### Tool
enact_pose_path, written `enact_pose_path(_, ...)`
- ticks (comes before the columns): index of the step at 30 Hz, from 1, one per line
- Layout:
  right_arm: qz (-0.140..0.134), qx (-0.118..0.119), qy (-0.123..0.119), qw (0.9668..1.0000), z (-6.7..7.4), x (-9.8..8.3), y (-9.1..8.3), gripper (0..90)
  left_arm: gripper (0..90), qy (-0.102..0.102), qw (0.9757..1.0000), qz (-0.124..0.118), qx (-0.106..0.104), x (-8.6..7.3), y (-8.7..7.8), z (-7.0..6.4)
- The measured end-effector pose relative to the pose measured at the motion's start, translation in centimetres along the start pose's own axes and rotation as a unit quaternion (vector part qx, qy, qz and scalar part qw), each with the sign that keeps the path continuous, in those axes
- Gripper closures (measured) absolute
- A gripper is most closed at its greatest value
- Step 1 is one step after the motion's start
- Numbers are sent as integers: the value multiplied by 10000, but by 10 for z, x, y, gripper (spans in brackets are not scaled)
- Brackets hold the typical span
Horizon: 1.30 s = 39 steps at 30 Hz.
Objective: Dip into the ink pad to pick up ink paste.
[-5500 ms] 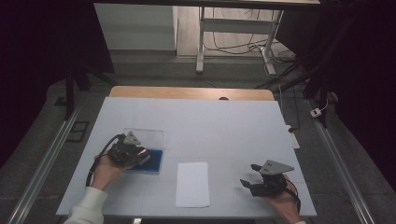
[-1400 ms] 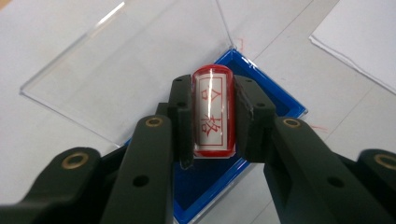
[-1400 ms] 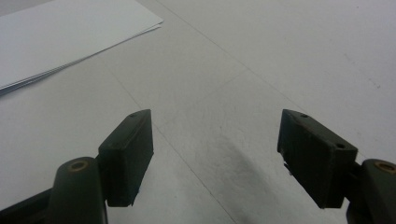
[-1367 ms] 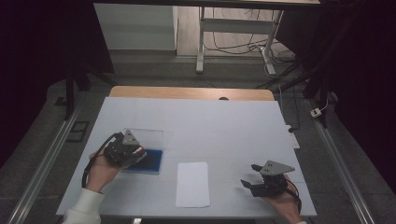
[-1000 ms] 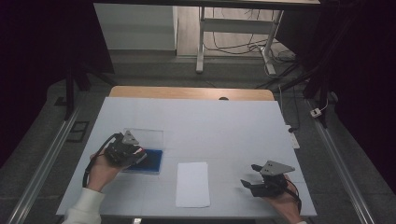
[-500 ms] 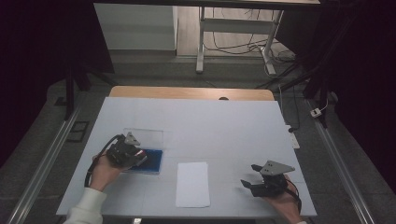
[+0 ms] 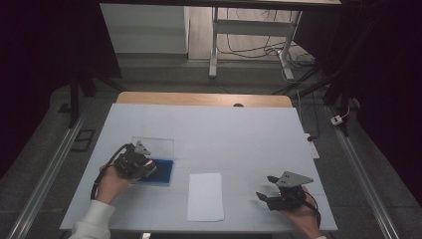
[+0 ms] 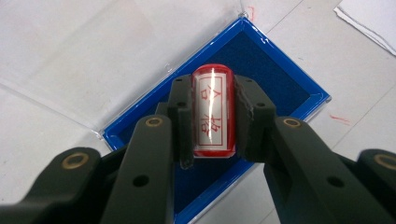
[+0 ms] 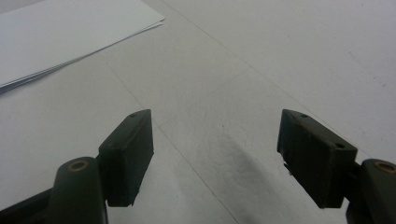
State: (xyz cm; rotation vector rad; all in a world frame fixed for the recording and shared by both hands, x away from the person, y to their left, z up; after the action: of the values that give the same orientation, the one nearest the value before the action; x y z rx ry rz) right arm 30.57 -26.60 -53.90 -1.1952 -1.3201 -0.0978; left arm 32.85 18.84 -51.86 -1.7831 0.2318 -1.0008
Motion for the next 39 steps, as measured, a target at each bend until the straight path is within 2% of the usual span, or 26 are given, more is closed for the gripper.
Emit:
enact_pose_path(6, 8, -20, -10, 10000, 0, 0, 0, 270, 704, -82, 10000, 46, 1, 0, 4, 0)
enact_pose_path(16, -6, -23, -38, 10000, 2, 1, -1, 270, 706, 19, 9997, 159, 186, 1, 6, -4)
enact_pose_path(39, -19, -17, -64, 10000, 3, 3, 0, 269, 705, 103, 9994, 151, 302, 1, 8, -7)
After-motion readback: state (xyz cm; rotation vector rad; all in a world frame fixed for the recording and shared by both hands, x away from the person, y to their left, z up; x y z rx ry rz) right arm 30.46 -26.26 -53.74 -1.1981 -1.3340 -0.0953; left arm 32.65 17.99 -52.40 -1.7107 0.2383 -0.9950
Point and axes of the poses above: each handheld gripper's, and its own axes: y roughly forward along the jaws, x roughly out of its top, z roughly to its left, the point moved 4 cm from there along y, roughly forward along the jaws, and after that the axes turned 12 degrees about -x, right-handed, at the moved point
